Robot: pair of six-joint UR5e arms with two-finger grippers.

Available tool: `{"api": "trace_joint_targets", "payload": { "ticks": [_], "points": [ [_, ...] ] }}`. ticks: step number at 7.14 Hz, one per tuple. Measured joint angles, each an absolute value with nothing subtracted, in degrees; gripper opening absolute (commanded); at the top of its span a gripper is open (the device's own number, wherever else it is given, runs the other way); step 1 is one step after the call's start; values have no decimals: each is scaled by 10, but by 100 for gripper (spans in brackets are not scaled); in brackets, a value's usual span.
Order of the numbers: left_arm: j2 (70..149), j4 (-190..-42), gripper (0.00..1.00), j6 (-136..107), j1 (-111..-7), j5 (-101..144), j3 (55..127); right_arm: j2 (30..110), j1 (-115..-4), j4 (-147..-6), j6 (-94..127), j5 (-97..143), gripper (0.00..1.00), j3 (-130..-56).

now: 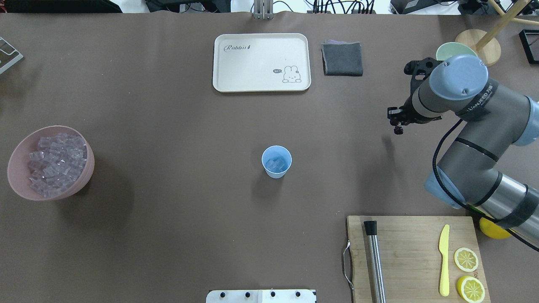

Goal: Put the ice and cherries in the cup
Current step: 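Carry the cherries with the right gripper over the blue cup and release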

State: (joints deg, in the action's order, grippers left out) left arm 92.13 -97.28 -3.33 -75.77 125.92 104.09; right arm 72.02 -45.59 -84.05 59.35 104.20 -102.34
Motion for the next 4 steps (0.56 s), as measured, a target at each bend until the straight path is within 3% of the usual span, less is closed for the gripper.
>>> {"api": "trace_joint_targets", "payload": {
  "ticks": [4],
  "points": [
    [921,-973,98,-33,-757,1260,1043,611,-401,-842,653,1034,0,-1064]
  ]
}}
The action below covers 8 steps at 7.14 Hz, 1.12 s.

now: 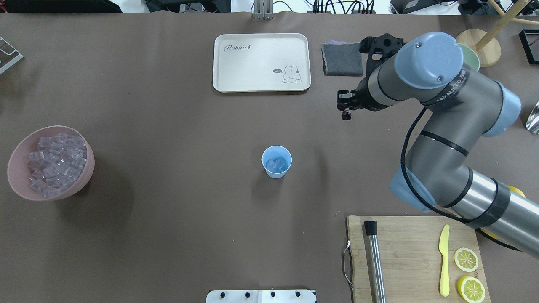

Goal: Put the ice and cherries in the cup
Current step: 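Carry the cherries with the right gripper over the blue cup and release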

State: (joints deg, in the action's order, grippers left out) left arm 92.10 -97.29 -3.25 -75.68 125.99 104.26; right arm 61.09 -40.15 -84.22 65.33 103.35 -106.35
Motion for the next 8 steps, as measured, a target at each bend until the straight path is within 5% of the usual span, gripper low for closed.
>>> {"api": "trace_joint_targets", "payload": {
  "ticks": [4,5,6,8],
  "points": [
    [921,-973,98,-32,-756,1260,1043,528,-267,-898,736,947,0,-1050],
    [921,-973,98,-32,-755,1260,1043,526,-256,-901,744,944,38,-1047],
    [921,-973,98,-32,-755,1260,1043,526,-251,-900,748,943,97,-1043],
    [920,-973,98,-32,-754,1260,1042,527,-251,-899,752,942,99,-1035]
  ]
}}
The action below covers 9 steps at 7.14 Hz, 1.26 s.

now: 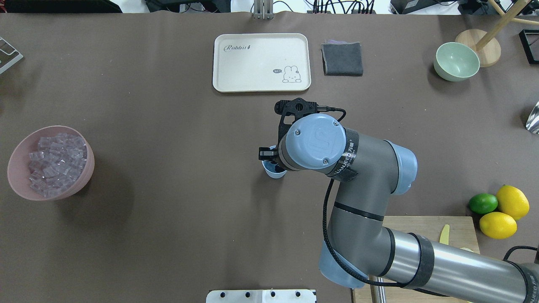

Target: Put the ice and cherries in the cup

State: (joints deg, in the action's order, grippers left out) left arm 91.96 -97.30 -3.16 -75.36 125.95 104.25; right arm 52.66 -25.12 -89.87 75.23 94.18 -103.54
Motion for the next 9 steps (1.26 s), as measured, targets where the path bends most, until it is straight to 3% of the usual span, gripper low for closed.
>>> {"api": "trace_joint_targets", "payload": {
  "ticks": [2,5,9],
  "points": [
    [908,-973,98,-32,-754,1261,1042,529,-274,-901,752,954,100,-1034],
    [840,-971,98,7,-824,1311,1038,568,-406,-903,688,1069,100,-1035],
    [813,-884,98,119,-896,1353,1029,697,-630,-904,367,1186,100,-1024]
  ]
}}
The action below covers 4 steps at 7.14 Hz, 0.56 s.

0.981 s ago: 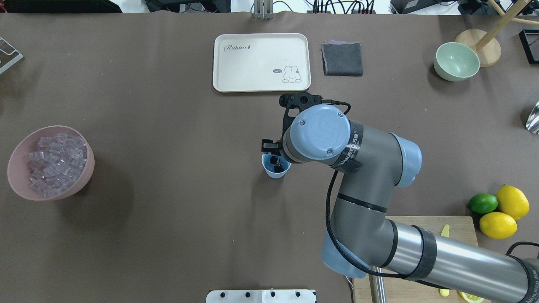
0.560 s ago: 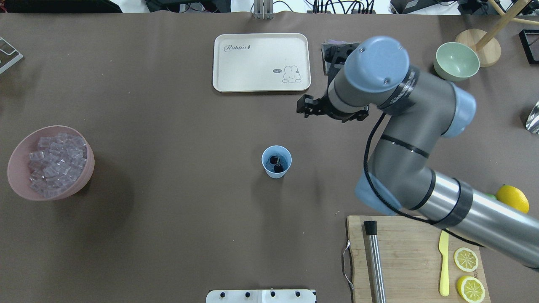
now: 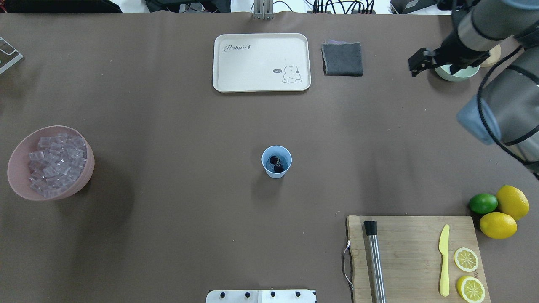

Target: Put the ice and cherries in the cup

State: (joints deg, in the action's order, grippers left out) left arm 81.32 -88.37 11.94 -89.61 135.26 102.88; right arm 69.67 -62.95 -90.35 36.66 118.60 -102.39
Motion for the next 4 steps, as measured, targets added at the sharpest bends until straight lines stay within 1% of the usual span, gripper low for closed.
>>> {"api": "trace_joint_targets", "payload": {
  "ticks": [3,4],
  "points": [
    [818,-837,98,133,-898,1353,1030,780,-784,-903,88,1239,100,-961],
    [819,-835,98,133,-898,1354,1030,816,-829,-901,35,1252,100,-950]
  ]
}}
